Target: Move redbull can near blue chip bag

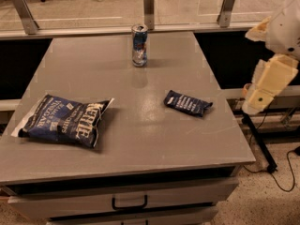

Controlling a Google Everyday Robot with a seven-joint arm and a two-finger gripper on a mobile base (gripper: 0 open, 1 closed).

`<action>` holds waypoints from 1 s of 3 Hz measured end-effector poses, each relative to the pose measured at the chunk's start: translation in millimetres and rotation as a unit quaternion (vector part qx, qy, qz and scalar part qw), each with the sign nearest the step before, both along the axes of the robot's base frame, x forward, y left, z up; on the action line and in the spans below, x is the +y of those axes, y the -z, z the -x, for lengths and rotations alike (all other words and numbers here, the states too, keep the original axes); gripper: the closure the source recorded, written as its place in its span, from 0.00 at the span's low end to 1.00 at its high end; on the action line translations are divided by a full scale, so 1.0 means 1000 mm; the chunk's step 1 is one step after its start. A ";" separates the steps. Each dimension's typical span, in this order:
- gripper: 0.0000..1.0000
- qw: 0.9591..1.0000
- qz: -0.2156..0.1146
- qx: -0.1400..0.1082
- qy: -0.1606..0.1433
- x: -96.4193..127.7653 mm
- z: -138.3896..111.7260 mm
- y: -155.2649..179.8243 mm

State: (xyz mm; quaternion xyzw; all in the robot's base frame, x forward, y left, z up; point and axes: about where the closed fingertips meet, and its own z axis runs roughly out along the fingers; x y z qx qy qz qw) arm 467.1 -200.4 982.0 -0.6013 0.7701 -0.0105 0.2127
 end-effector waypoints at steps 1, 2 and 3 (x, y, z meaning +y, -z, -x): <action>0.00 0.994 -0.103 -0.041 -0.013 0.022 -0.051 0.002; 0.00 0.977 -0.202 -0.068 -0.008 0.053 -0.103 0.022; 0.00 0.960 -0.260 -0.107 0.000 0.079 -0.149 0.032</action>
Offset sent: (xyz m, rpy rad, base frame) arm 0.1950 0.0793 -0.0289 0.6833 -0.3219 -0.0469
